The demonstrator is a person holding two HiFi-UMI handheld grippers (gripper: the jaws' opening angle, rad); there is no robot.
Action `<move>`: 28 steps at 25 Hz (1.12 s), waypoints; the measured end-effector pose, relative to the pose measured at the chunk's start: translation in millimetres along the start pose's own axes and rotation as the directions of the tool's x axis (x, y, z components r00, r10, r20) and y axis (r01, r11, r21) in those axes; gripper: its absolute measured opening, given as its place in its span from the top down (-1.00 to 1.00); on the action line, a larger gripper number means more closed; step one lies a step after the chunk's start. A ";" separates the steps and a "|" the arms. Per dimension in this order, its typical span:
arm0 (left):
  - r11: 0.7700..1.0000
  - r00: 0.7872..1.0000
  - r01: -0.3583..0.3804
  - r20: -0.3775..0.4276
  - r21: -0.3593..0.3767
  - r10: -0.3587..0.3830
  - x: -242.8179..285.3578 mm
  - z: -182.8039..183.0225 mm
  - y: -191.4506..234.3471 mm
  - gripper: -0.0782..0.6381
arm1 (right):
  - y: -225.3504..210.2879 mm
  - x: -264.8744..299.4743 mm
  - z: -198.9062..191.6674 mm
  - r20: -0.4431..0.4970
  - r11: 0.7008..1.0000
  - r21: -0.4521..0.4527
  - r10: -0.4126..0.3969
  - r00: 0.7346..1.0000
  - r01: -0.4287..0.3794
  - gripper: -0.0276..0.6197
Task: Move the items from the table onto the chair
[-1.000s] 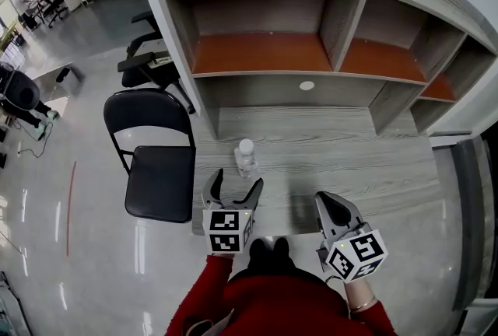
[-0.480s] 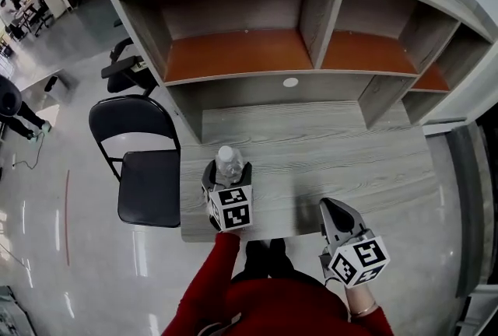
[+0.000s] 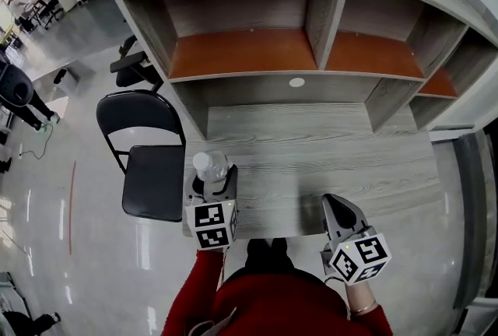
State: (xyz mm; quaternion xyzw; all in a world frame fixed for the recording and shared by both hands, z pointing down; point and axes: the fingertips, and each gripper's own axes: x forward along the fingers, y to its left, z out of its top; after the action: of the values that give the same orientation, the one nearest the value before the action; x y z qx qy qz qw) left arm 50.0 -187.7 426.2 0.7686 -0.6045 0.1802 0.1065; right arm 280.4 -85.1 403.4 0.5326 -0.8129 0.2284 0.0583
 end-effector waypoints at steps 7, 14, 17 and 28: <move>0.986 0.987 -0.160 0.004 -0.045 0.160 -87.6 4.1 61.0 -0.07 | 28.9 17.9 7.4 0.000 0.989 -0.033 0.146 0.989 -0.146 0.88; 0.929 0.932 -0.362 -0.071 -0.078 0.357 -166.2 -36.8 118.3 -0.07 | 75.5 38.3 10.0 -0.023 0.940 -0.079 0.331 0.943 -0.331 0.88; 0.907 0.908 -0.413 -0.103 -0.079 0.405 -186.5 -52.6 139.5 -0.07 | 99.2 47.9 10.6 -0.038 0.915 -0.098 0.389 0.920 -0.391 0.88; 0.916 0.916 -0.386 -0.164 -0.112 0.366 -191.8 -109.0 242.4 -0.07 | 224.7 103.1 5.3 -0.031 0.872 -0.134 0.470 0.882 -0.470 0.88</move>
State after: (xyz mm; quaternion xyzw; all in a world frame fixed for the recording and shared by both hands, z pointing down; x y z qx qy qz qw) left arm -239.9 -35.1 434.6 0.6137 -0.7435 0.2074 0.1662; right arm 36.7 -100.2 364.1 0.3141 -0.9318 0.1785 0.0367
